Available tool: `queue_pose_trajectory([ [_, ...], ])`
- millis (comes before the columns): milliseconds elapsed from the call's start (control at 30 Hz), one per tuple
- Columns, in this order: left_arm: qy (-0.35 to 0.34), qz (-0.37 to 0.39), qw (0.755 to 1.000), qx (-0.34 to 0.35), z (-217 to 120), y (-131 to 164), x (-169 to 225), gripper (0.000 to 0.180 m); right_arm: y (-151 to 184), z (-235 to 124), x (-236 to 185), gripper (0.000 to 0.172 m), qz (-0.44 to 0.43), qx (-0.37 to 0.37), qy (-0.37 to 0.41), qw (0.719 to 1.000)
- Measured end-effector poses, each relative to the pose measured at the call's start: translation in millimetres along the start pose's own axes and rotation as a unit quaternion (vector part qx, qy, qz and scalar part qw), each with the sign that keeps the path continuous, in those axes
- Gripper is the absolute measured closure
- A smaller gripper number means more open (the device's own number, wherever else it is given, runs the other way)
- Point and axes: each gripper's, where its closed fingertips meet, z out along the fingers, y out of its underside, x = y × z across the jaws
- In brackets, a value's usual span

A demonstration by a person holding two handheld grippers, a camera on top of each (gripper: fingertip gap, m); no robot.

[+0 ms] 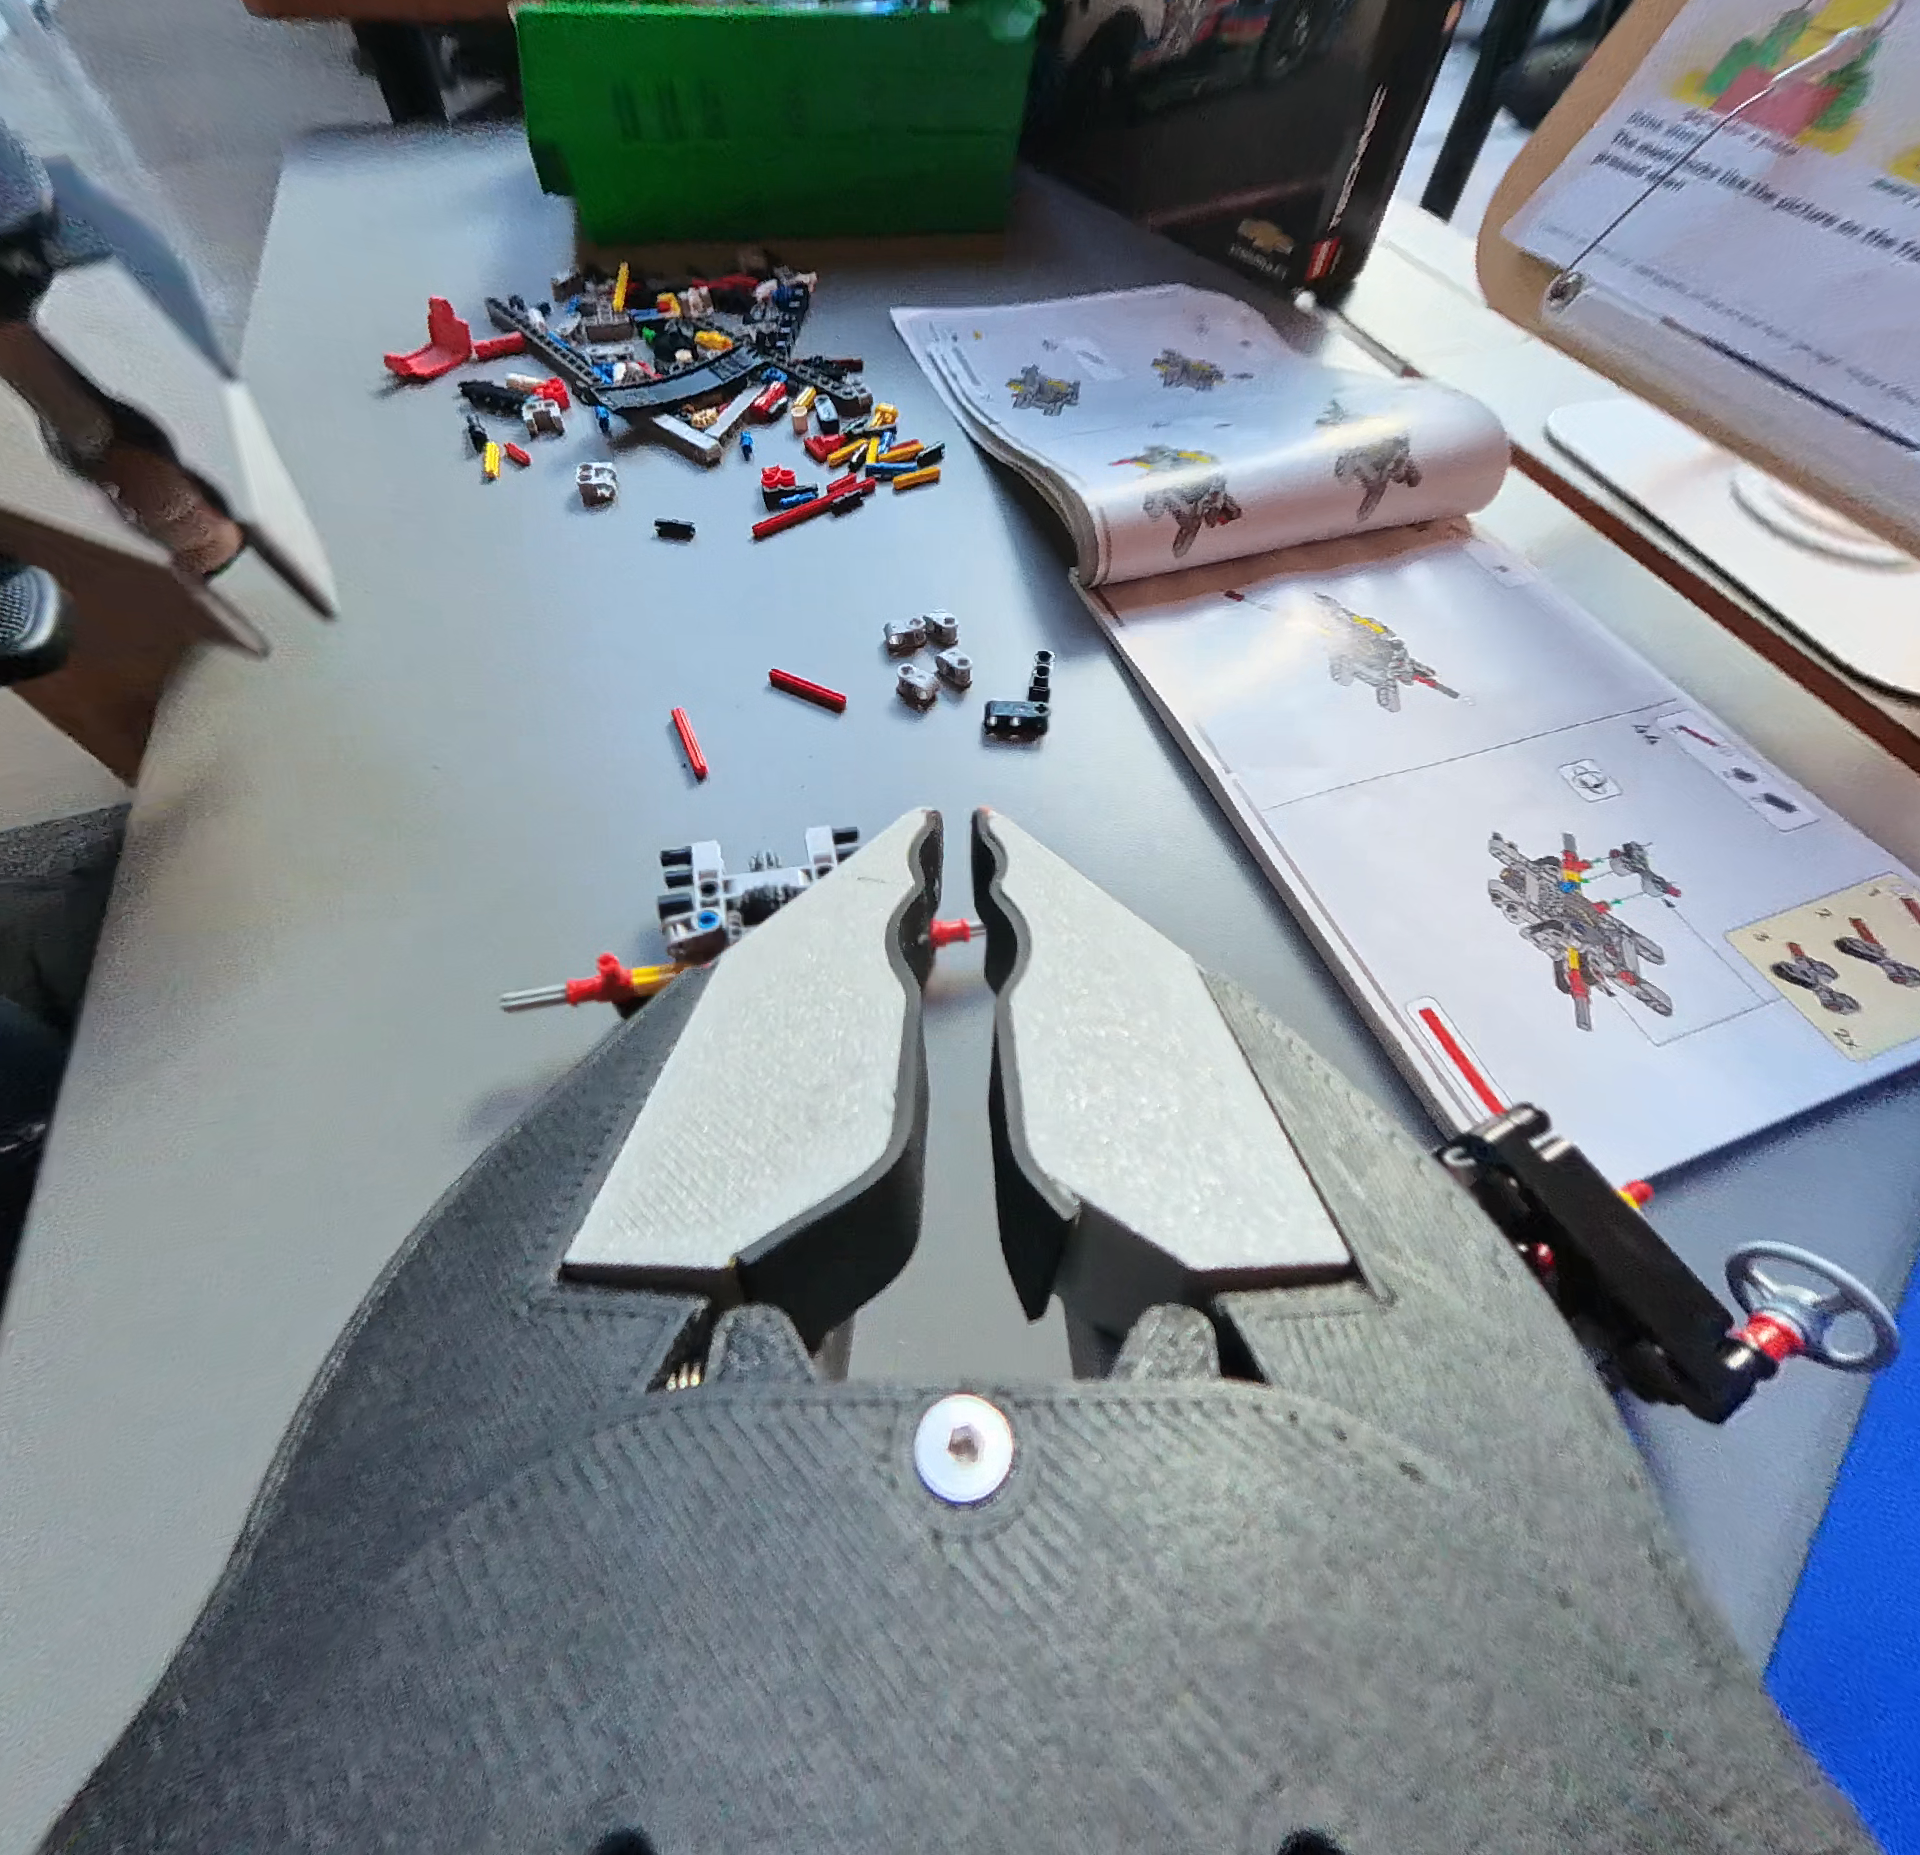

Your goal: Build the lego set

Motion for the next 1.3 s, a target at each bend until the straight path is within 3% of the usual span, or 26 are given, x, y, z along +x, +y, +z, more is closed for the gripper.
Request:
queue_pose_trajectory([
  [133,0.011,0.096,0.995,0.013,38,-53,-29,0.168,5,-5,5,0.17,-0.019,0.049,0.007,0.999],
  [267,0.056,0.161,0.985,-0.022,96,-61,-60,0.166,5,-4,-5,0.168,-0.002,0.071,-0.026,0.997],
  [467,0.067,0.129,0.989,0.028,148,-72,-92,0.168,9,-8,-17,0.171,-0.022,0.078,-0.044,0.996],
  [567,0.061,0.137,0.989,0.015,147,-58,-90,0.168,9,-8,-23,0.168,0.012,0.087,-0.079,0.993],
  [933,0.02,0.208,0.976,0.061,128,-84,-74,0.176,-3,-22,-33,0.159,0.103,0.15,-0.119,0.976],
  [1167,-0.003,0.224,0.973,0.049,127,-80,-78,0.178,2,-23,-52,0.157,0.063,0.128,-0.115,0.983],
  [1300,-0.01,0.225,0.973,0.045,131,-78,-80,0.18,7,-25,-46,0.16,0.03,0.117,-0.072,0.99],
])
